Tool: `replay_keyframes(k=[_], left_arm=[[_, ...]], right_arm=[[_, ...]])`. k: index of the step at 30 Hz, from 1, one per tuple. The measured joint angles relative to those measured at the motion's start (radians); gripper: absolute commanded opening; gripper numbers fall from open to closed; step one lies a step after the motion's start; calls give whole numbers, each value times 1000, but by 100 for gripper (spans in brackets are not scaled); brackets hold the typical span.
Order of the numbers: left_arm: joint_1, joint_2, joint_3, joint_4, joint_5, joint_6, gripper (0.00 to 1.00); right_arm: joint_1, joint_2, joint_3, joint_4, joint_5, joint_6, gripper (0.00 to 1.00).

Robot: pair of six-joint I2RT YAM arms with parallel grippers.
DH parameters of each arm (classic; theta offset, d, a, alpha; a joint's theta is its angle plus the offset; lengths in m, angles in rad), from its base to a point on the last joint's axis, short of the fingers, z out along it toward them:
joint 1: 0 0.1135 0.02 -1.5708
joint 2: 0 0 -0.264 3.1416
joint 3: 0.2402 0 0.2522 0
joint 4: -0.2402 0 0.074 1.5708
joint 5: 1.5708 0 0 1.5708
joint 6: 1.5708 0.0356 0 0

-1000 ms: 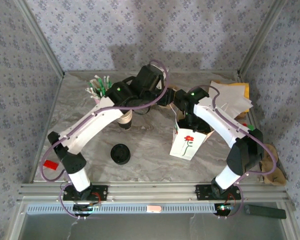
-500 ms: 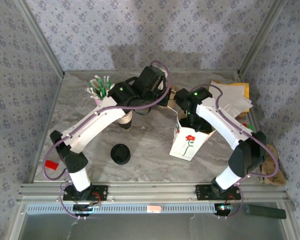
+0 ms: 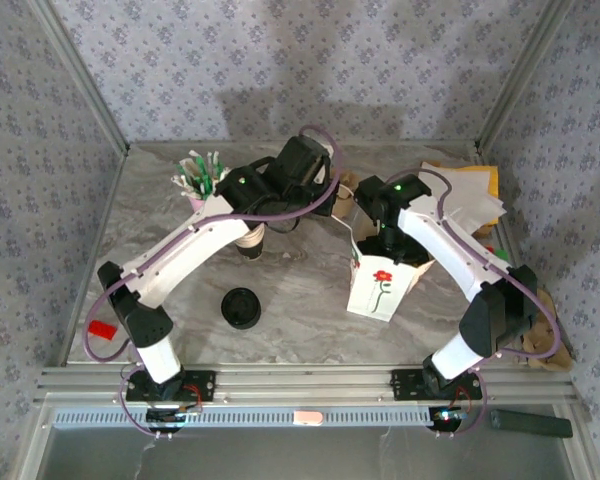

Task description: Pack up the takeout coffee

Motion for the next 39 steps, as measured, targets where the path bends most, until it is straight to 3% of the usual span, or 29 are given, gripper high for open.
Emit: replay_keyframes(k=[12,39], left_arm=[[-5,-98,-103,-4,-11,-1,0],[-19,-102,-104,-4,-20,-4,0]], right_arm=[[-21,0,-8,31,3,23,100],[-20,-9,143,55,-6,55,100]])
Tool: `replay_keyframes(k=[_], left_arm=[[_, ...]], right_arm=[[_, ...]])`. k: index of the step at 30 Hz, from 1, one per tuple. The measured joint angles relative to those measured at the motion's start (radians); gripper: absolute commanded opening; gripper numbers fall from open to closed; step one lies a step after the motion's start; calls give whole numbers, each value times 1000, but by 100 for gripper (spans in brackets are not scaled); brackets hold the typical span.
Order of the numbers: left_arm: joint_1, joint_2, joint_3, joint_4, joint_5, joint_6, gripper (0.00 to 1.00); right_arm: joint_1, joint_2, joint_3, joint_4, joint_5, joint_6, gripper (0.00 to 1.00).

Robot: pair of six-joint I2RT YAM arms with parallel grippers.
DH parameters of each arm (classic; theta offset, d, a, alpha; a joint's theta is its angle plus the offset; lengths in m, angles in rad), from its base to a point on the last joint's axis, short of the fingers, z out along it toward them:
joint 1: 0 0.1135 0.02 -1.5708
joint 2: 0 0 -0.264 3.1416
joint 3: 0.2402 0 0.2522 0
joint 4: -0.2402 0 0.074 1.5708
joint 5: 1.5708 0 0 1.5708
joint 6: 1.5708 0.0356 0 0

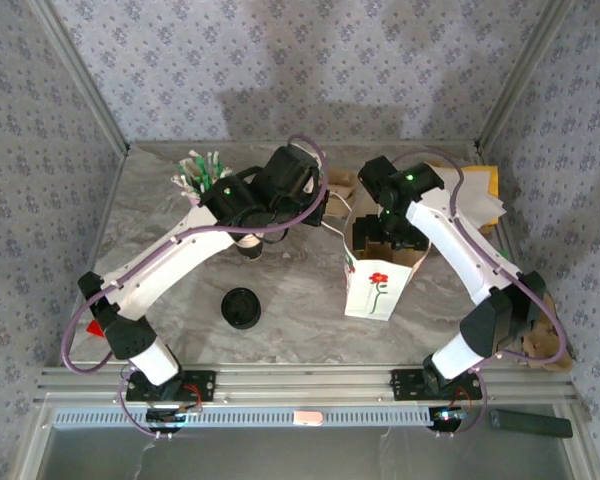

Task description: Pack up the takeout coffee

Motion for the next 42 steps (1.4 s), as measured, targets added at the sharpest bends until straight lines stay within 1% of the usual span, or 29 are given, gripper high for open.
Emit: replay_keyframes(k=[11,22,32,42], left_arm=[[-3,0,2,-1,-10,0,0],[-6,0,18,-8,-18,0,0],[-6,0,19,-8,-23,0,0],[-6,0,19,-13,-33,0,0]], right_arm=[[0,-23,34,-3,-18,-26,100],[0,-36,166,-31,-25,-41,100],[0,-54,233,-39,-25,-47,99],[-21,-130,296,34,-49,-34,97]])
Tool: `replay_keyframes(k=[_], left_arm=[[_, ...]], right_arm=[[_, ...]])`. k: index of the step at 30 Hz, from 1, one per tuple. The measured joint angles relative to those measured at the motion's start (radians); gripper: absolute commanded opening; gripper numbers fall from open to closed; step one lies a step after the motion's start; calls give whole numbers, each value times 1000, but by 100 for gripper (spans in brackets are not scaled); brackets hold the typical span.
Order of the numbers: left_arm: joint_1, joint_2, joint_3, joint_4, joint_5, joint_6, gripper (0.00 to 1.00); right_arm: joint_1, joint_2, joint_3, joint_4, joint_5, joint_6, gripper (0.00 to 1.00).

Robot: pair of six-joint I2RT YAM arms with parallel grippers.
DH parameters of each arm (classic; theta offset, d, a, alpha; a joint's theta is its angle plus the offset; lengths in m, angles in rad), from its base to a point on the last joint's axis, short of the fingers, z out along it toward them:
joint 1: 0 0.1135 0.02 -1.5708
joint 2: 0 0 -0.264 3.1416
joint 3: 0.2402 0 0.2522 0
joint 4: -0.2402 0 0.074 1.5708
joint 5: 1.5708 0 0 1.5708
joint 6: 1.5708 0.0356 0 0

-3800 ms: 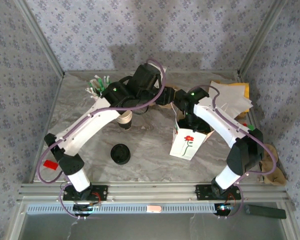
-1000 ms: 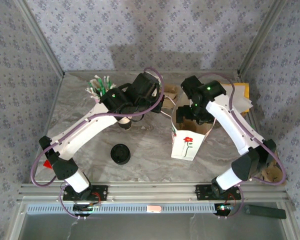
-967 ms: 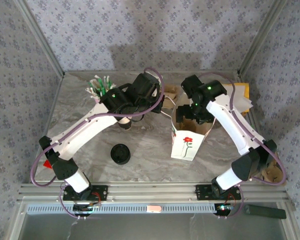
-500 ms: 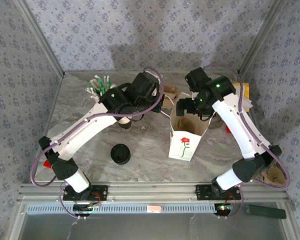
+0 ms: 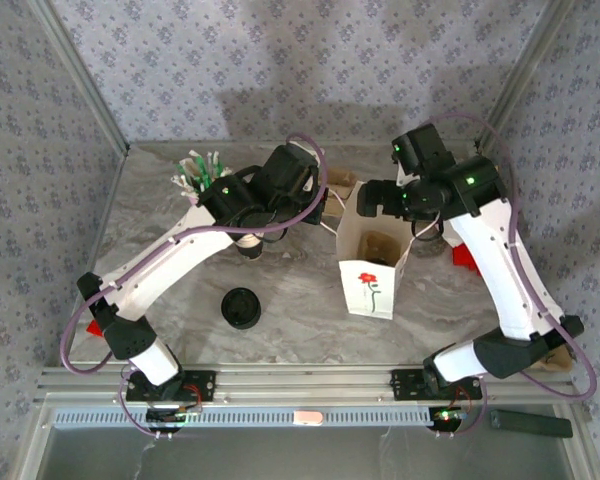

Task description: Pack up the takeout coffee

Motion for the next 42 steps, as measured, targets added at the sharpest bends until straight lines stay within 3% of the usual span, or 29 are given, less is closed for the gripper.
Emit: replay_keyframes(k=[11,42], left_arm=[[0,0,4,-3,-4,0,0],[0,0,68,-48,-34,0,0]], right_arm=[[-37,-17,12,69,-48,32,96],[-61,-116,-282,397,-294,96,96]])
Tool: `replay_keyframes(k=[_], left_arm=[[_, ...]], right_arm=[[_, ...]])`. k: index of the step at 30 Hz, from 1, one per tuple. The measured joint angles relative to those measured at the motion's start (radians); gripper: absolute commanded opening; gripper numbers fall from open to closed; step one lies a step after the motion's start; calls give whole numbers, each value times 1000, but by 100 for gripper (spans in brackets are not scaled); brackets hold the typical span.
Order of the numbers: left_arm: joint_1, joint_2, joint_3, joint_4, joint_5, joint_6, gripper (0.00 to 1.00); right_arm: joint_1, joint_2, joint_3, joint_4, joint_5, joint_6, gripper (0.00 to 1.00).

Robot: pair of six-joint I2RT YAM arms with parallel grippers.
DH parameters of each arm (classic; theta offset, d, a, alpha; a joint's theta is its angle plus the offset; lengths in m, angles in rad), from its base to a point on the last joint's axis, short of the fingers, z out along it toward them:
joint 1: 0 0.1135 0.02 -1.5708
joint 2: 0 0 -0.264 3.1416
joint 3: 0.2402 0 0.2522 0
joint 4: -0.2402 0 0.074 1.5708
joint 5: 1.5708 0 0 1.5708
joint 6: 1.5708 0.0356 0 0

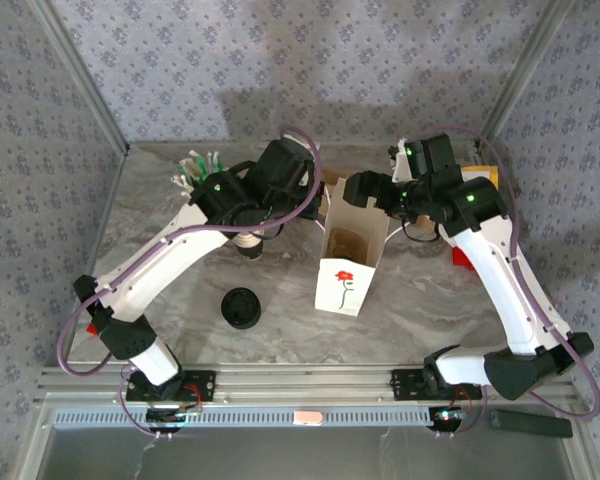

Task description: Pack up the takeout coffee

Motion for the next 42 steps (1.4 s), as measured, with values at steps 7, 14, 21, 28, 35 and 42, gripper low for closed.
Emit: replay_keyframes(k=[7,14,21,28,35,42], left_arm=[[0,0,0,0,-8,0,0],[0,0,0,0,-11,0,2],[0,0,0,0,-14,0,7],[0,0,0,0,-22,0,9],[0,0,0,0,-29,0,9],[0,0,0,0,-33,3,19]], right_arm=[[-2,-3,-26,64,-14,17,97],[-12,-26,-73,150,-32,55,97],[-24,-51,-125,246,-53,102,97],[-50,-66,-194,383,-90,169,97],[-69,-73,-208,476,-114,210,97],[-94,-103,-243,554,-137,273,98]])
